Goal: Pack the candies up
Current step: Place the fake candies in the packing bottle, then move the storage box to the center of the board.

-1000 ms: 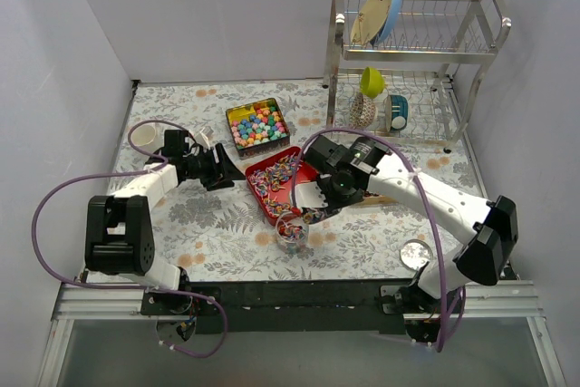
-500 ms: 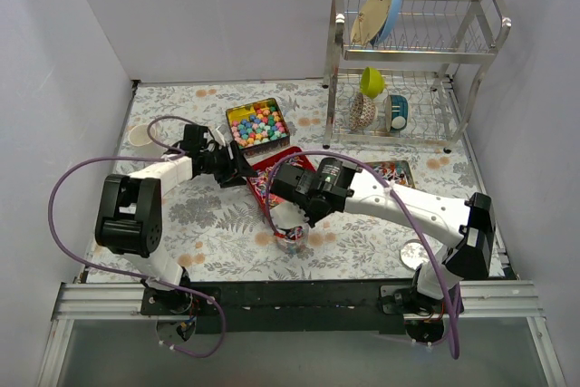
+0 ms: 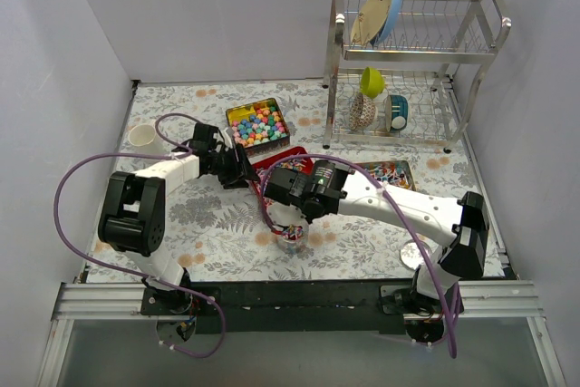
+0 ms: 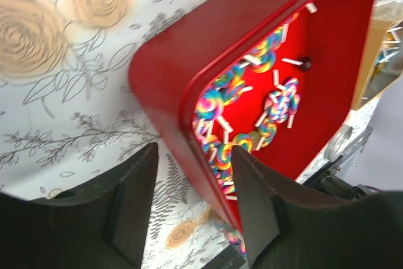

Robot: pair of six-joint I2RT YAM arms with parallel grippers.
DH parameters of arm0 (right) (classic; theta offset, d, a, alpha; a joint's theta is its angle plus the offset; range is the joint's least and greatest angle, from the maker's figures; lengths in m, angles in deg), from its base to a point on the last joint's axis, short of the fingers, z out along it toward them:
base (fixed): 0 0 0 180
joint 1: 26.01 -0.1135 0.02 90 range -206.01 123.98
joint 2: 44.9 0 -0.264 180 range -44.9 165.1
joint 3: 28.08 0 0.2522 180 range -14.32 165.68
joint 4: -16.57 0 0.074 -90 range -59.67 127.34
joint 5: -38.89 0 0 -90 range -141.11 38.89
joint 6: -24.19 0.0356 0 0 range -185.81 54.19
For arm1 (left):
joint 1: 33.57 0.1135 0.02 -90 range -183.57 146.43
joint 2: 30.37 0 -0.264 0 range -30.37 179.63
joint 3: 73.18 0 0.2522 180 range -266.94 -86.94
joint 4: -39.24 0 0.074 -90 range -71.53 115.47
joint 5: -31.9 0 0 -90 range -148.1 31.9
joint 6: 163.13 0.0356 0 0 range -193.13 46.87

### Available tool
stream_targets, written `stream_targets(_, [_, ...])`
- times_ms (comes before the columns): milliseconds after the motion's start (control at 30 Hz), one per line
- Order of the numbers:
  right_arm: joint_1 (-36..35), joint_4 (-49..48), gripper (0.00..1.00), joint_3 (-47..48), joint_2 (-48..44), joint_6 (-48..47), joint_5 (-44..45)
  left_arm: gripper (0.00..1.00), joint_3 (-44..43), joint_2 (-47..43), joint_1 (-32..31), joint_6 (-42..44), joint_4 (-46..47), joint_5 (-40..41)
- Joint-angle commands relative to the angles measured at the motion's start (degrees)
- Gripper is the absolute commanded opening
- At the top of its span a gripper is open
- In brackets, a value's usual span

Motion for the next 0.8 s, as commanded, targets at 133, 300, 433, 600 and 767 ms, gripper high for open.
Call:
stream_targets(133, [7.9, 0.8, 0.01, 4.5, -0.9, 8.9, 0.0, 0.45, 1.3, -3.3, 0.1, 6.7, -8.6, 5.0])
stream_targets(300, [12.0, -0.8, 0.01, 4.9, -1.5, 10.6, -1.1, 0.43, -2.4, -1.6, 2.9, 17.4, -19.3, 4.8])
stream_targets(433, [15.8, -0.8, 0.01, 7.3, -0.9, 12.0, -2.7, 0.43, -7.4, 0.9, 8.7, 25.9, -27.5, 6.0])
stream_targets(600, [18.6, -0.9, 0.01, 10.6, 0.0, 13.1, -4.9, 0.43, -7.6, -2.2, 15.2, 40.4, -31.5, 9.0])
stream_targets(767, [20.3, -0.4, 0.01, 12.6, 1.2, 14.2, -7.1, 0.44, -3.0, -7.0, 19.8, 53.7, -31.7, 15.7])
